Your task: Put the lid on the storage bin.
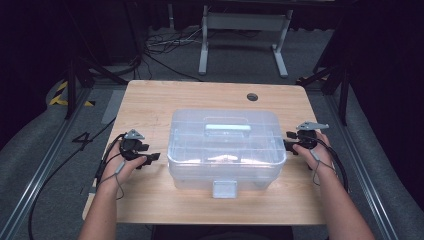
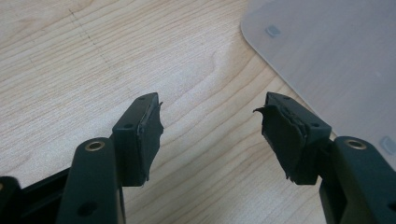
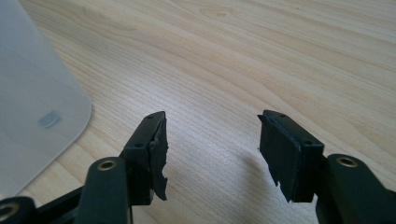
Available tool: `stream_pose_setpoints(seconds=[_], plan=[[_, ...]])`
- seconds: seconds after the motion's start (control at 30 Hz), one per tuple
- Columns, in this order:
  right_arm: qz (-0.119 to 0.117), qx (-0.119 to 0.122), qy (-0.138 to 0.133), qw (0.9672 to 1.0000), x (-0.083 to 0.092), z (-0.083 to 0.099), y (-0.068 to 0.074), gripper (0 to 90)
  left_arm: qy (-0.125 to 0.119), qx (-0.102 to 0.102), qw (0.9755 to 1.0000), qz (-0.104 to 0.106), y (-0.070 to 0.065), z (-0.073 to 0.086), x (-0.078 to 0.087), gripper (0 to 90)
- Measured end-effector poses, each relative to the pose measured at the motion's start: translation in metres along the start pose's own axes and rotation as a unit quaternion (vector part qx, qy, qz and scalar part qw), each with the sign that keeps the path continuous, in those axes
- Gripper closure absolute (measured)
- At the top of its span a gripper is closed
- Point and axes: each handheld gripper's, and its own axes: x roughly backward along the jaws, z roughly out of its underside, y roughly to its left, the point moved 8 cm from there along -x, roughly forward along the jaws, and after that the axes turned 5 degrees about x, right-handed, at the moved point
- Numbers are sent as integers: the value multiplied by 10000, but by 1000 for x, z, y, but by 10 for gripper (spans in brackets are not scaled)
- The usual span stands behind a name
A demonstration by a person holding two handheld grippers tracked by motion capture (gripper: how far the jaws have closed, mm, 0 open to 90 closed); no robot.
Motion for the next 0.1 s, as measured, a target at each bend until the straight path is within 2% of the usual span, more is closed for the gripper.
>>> stream_pose_setpoints(seconds=[0.1], plan=[[34,-29,7,10000,1,0,-1,419,4,10,10000,2,1,1,-1,374]])
